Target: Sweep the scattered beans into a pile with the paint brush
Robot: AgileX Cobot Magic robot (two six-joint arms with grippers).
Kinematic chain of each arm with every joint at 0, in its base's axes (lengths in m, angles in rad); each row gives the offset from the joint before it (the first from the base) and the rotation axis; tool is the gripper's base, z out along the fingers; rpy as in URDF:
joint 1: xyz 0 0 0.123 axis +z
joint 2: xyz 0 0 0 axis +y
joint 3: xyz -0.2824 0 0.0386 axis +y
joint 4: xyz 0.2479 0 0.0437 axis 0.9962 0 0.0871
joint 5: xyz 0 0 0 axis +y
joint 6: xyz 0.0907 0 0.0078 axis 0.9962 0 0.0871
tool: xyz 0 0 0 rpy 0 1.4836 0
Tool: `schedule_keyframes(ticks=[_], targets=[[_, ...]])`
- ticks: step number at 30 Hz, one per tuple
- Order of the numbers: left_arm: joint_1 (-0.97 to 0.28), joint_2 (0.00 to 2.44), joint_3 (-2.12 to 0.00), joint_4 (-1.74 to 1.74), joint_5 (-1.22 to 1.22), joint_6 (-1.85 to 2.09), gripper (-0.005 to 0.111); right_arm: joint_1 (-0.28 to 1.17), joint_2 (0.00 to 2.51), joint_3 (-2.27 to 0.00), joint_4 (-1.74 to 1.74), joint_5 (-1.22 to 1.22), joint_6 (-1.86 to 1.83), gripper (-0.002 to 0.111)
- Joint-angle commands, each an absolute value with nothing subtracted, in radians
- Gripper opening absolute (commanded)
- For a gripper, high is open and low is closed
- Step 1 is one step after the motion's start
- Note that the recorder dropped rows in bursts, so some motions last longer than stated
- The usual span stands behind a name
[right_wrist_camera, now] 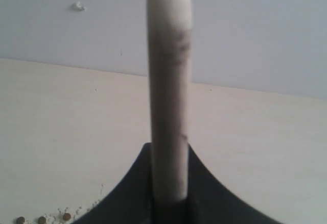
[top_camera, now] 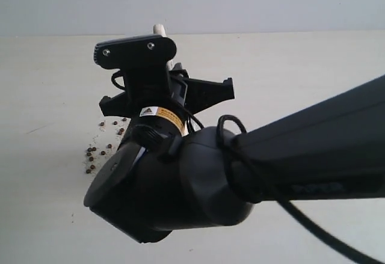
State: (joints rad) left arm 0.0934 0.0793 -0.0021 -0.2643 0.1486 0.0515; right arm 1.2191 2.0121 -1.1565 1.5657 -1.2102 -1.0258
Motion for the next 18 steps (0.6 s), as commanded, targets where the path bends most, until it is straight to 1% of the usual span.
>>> schedule_keyframes(ticks=[1,6,11,13,18], targets=[[0.095,0.076,0.000,-0.273,0.145,0.051,0.000,1.219,1.946,-1.153,1.526,-1.221,-1.183,0.000],[0.095,0.076,0.000,-0.273,0.145,0.051,0.000,1.156,1.937,-1.064,1.420,-1.221,-1.223,0.000],[0.095,0.076,0.000,-0.273,0.145,0.051,0.000,1.056,2.004,-0.963,1.330,-1.221,-1.045,0.000],[0.095,0.076,0.000,-0.273,0.145,0.051,0.000,1.026,2.039,-0.954,1.288,-1.221,-0.987,0.000],[0.095,0.076,0.000,-0.273,0.145,0.051,0.000,1.004,2.077,-0.977,1.172,-1.099,-0.902,0.000]])
